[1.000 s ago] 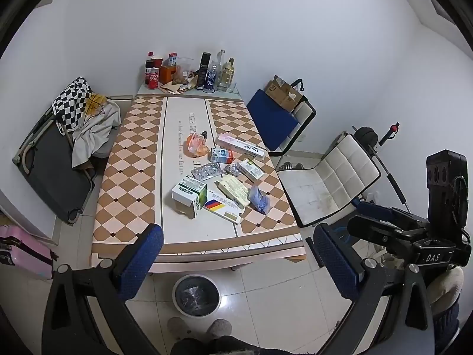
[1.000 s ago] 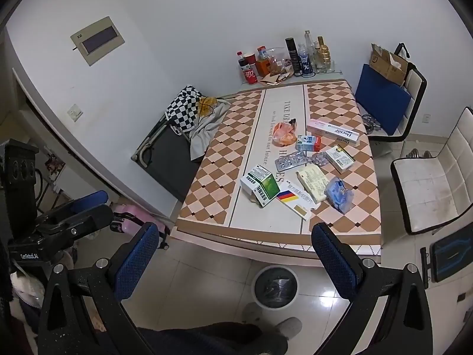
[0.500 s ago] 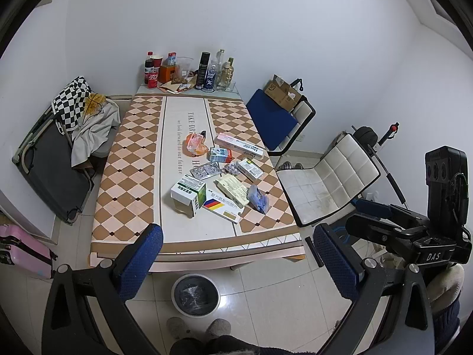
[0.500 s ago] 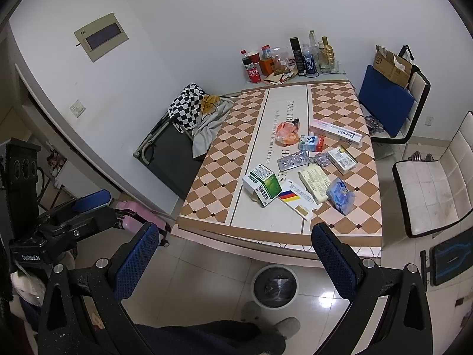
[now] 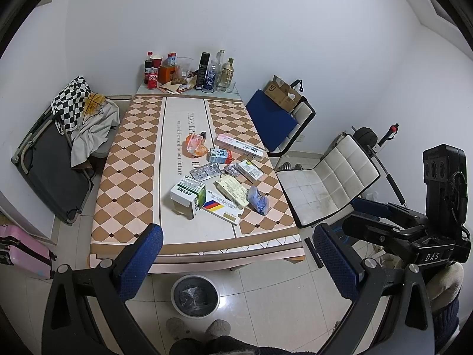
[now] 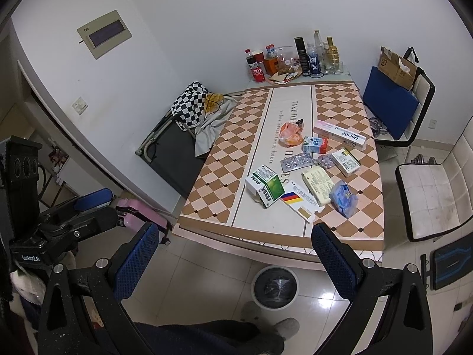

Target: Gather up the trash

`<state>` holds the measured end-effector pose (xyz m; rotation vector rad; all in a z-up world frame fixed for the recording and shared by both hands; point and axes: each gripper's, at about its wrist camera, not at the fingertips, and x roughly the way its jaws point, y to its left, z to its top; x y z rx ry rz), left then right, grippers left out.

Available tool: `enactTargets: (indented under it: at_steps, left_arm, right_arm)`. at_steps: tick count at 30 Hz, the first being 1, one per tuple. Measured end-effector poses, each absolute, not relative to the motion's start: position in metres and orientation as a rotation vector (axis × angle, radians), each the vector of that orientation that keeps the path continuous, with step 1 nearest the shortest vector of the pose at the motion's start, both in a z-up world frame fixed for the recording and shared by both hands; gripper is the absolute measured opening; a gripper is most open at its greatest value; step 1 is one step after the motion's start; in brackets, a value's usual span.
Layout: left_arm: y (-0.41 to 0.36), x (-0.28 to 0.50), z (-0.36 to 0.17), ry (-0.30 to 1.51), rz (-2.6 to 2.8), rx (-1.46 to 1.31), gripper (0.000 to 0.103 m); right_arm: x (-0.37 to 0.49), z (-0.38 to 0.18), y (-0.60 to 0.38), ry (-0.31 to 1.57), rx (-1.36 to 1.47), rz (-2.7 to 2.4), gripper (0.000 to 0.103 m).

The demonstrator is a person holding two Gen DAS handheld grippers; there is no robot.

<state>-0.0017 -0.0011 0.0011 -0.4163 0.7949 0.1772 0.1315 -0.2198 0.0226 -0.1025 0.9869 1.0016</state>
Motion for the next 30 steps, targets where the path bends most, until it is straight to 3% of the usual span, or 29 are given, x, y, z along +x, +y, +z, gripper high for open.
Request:
enactTargets:
  at_steps: [30]
  left_arm:
    - [-0.001,-0.002,0.001,0.796,0.179,-0.416,0.103]
  right_arm:
    - [0.131,0.027,-0.209,0.990,-0.109,1.015,0.103]
